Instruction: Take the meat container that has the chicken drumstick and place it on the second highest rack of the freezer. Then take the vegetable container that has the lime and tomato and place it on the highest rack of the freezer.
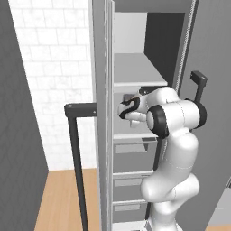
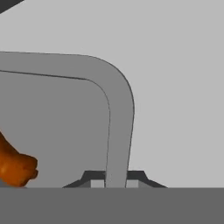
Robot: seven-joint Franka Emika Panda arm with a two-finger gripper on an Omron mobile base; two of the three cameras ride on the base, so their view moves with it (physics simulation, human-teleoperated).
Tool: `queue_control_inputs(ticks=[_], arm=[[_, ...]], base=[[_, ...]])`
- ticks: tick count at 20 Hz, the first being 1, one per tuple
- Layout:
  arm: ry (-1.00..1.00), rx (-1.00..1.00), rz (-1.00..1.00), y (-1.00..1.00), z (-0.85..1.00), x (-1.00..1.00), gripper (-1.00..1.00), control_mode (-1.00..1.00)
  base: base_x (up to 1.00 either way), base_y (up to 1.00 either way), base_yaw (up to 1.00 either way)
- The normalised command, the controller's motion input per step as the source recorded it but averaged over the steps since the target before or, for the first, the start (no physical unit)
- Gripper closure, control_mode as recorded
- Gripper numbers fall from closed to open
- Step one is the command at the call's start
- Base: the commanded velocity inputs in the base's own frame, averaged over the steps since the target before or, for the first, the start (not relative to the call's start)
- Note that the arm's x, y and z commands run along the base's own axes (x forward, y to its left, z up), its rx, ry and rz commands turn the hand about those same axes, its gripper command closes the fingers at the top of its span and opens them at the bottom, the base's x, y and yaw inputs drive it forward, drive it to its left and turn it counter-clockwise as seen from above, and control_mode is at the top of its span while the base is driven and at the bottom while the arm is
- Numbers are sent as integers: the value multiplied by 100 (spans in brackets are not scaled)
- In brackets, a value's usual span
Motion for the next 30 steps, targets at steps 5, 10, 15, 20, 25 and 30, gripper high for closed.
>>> queue_control_inputs(ticks=[5,10,15,20,25,30], arm=[[0,0,0,0,0,0,-100,-100],[-1,0,0,0,0,-6,-100,-100],[-14,0,-1,0,9,-83,-100,-100],[-3,0,0,0,66,-51,-100,-100],[2,0,0,-5,85,-30,-100,-100],[9,1,0,-14,67,-51,-100,-100]], base=[[0,0,0],[0,0,0],[0,0,0],[0,0,0],[0,0,0],[0,0,0]])
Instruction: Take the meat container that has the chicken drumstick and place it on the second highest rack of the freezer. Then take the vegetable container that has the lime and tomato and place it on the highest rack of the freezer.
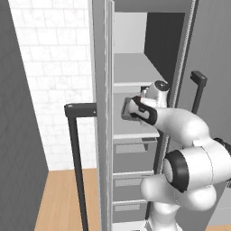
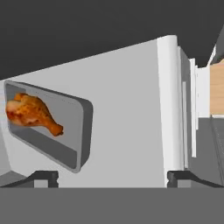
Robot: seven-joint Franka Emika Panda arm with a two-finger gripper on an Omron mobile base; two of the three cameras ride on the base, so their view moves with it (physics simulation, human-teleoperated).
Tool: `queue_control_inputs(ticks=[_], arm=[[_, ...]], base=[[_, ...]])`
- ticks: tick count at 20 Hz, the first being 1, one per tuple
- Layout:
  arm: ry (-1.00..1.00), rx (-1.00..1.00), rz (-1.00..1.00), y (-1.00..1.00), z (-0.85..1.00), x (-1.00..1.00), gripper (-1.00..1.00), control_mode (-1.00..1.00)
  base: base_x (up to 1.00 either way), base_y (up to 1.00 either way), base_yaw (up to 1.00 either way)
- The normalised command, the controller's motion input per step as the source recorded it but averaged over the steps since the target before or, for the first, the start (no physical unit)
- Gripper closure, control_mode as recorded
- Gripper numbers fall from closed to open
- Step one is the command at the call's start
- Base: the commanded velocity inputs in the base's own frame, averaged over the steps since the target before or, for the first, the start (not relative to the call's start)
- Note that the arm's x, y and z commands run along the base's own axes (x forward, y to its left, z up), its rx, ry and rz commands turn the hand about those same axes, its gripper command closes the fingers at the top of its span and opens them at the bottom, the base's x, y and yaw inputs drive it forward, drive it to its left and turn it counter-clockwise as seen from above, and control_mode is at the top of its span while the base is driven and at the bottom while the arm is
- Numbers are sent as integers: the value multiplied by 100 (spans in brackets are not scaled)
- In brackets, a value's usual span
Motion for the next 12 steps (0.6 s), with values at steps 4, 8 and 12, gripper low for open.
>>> queue_control_inputs(ticks=[4,8,12], arm=[[11,0,0,-4,52,-58,-100,-100],[7,0,0,-12,28,-82,-100,-100],[1,0,5,-7,4,-100,-100,-100]], base=[[0,0,0],[0,0,0],[0,0,0]])
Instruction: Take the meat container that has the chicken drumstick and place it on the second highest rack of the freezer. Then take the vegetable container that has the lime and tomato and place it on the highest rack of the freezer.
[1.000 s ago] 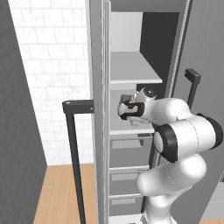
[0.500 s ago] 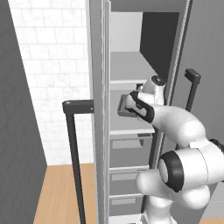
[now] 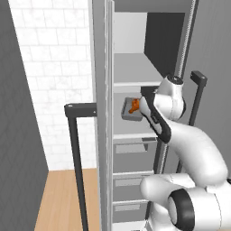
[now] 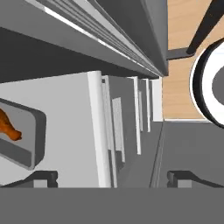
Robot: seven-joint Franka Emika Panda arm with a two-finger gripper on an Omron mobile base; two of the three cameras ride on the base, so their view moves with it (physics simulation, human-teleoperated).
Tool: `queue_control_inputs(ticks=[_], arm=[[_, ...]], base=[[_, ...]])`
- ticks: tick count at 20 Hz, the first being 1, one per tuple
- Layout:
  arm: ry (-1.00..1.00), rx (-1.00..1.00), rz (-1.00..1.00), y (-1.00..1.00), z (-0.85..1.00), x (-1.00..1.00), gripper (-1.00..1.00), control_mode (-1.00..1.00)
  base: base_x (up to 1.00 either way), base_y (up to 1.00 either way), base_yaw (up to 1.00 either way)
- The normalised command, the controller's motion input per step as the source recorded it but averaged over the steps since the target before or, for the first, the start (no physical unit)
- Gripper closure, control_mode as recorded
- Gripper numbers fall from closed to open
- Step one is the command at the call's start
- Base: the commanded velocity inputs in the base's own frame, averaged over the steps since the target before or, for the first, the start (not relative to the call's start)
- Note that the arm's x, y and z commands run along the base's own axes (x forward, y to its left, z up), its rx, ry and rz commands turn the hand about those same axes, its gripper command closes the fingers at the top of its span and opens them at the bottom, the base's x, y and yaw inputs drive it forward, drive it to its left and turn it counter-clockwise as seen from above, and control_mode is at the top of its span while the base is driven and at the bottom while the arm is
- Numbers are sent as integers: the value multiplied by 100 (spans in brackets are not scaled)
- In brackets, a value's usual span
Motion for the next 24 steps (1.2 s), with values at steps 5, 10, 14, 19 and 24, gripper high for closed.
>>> queue_control_inputs(ticks=[5,10,14,19,24], arm=[[-2,-3,31,0,18,-100,-100,-100],[-7,-9,67,1,14,-79,-100,-100],[-4,-11,81,10,4,-43,-100,-100],[-8,-16,75,13,0,-31,-100,-100],[-12,-31,49,0,0,-49,-100,-100]], base=[[0,0,0],[0,0,0],[0,0,0],[0,0,0],[0,0,0]])
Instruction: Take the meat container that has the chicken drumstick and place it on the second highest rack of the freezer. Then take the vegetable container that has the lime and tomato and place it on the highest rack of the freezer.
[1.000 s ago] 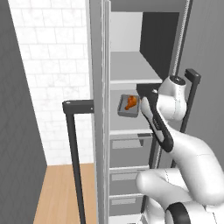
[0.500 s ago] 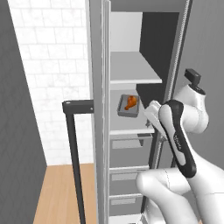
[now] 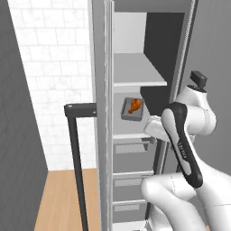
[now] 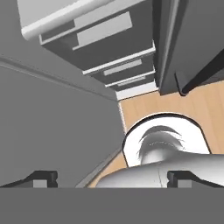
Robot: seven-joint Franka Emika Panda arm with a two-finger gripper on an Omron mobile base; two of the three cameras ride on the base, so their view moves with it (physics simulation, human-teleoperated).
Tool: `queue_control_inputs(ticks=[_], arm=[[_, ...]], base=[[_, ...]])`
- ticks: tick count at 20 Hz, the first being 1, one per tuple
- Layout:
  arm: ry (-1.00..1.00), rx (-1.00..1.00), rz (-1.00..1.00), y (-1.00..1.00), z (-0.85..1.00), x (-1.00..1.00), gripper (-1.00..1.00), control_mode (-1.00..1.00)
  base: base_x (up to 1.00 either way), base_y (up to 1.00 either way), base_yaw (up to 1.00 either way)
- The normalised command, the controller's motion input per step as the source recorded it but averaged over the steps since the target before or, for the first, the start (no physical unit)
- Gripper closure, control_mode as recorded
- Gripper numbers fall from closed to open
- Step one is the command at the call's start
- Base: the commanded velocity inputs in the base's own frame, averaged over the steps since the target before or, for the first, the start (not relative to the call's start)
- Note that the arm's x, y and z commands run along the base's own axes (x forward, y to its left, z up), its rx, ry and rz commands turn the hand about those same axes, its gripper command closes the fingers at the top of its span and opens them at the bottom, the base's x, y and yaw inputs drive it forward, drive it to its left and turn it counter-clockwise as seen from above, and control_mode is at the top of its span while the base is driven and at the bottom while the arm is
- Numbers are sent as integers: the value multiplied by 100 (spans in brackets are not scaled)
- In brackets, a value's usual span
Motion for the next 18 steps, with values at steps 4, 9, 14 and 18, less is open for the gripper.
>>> queue_control_inputs(ticks=[4,9,14,18], arm=[[-26,-36,32,10,1,-82,-100,-100],[-21,-27,22,-5,11,-59,-100,-100],[-1,-5,11,-18,29,-3,-100,-100],[0,0,0,0,48,0,-100,-100]], base=[[0,0,0],[0,0,0],[0,0,0],[0,0,0]])
